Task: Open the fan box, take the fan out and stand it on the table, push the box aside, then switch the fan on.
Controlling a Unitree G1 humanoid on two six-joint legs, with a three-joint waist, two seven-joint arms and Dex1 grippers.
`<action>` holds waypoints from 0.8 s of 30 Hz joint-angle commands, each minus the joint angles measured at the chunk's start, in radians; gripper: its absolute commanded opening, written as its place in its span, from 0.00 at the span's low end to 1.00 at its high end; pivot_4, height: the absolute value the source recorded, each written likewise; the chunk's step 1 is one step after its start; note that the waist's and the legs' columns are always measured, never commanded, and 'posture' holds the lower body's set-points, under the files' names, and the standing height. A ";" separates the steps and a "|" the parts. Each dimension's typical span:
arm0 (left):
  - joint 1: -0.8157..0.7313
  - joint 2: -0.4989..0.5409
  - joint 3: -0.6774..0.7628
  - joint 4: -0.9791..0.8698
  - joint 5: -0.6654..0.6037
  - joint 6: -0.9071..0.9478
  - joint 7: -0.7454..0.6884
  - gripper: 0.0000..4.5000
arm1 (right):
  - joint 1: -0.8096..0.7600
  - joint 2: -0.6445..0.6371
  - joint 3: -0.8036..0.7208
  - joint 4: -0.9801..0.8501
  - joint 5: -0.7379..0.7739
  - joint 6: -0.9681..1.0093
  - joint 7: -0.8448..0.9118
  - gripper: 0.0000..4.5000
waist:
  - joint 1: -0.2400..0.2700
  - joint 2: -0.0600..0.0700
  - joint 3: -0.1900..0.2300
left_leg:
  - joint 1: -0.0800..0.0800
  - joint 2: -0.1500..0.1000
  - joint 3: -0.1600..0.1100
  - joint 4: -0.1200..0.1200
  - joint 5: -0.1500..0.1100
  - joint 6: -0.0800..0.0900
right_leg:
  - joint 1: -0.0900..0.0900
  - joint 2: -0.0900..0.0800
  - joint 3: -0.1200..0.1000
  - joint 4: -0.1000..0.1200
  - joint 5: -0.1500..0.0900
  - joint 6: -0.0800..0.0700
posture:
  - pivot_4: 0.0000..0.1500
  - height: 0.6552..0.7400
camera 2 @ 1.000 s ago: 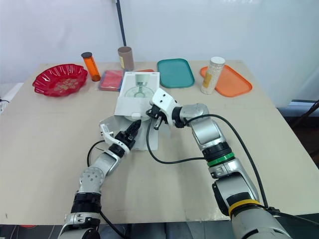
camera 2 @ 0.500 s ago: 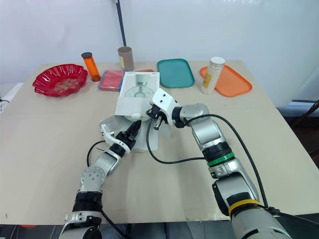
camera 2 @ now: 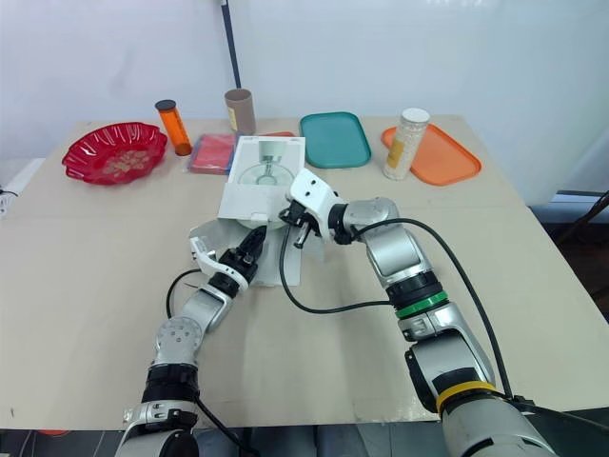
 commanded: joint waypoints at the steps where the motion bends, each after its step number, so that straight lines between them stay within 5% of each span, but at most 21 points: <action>1: 0.006 -0.073 0.006 -0.016 -0.025 -0.020 -0.024 0.65 | -0.002 -0.009 0.004 -0.010 -0.009 -0.007 0.006 0.00 | 0.000 0.000 0.000 | 0.000 0.000 0.000 0.000 0.000 0.000 | 0.000 0.000 0.000 0.000 0.000 0.000 | 1.00 1.00; 24: -0.072 -0.073 0.003 0.041 -0.025 -0.062 -0.061 0.65 | 0.015 -0.010 0.002 -0.025 -0.018 -0.009 0.005 0.00 | 0.001 0.000 0.000 | -0.001 0.000 0.000 0.000 0.001 -0.001 | 0.000 0.000 0.000 0.000 0.000 0.000 | 1.00 1.00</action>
